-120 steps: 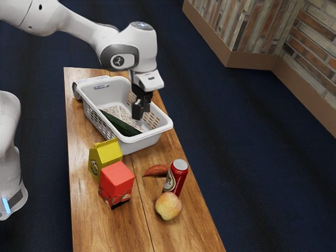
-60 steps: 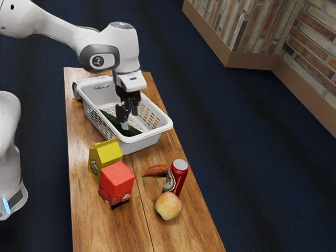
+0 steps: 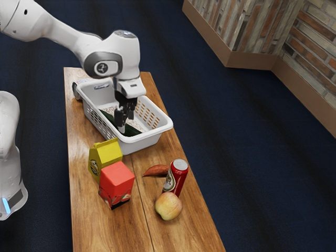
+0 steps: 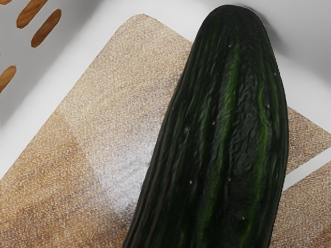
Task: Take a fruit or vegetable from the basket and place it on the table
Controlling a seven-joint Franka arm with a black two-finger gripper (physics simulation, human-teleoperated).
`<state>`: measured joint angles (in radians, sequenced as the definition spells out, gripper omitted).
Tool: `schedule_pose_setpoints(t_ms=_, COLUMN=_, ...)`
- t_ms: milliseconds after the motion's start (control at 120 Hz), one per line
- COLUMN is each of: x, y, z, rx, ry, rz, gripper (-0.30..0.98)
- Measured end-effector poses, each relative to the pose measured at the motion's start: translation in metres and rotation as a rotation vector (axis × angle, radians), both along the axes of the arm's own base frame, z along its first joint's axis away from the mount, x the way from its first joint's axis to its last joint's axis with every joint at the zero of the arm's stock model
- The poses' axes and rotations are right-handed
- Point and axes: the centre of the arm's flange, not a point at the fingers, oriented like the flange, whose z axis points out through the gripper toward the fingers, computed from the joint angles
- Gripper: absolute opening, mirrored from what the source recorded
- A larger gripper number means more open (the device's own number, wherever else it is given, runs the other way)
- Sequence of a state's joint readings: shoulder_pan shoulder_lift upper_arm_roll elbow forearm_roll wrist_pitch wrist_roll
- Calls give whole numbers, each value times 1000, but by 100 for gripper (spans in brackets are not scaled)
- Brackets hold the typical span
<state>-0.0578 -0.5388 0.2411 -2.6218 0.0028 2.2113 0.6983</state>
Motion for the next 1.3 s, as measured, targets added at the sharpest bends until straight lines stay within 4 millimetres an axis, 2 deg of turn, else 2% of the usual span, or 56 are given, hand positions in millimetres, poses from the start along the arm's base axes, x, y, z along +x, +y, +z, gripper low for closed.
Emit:
schedule_pose_setpoints(t_ms=317, x=5, y=1, z=-12, rx=6, ry=2, rz=0, gripper=69)
schedule_pose_setpoints(t_ms=583, x=8, y=2, z=-12, rx=7, ry=-27, rz=2, gripper=69)
schedule_pose_setpoints(t_ms=900, x=3, y=6, z=-20, rx=5, ry=-44, rz=20, gripper=68)
schedule_pose_setpoints(t_ms=1125, x=4, y=7, z=-18, rx=-18, ry=-61, rz=44, gripper=43)
schedule_pose_setpoints(t_ms=1225, x=5, y=10, z=-16, rx=-26, ry=-70, rz=60, gripper=38)
schedule_pose_setpoints(t_ms=1300, x=5, y=13, z=-16, rx=-28, ry=-76, rz=69, gripper=39)
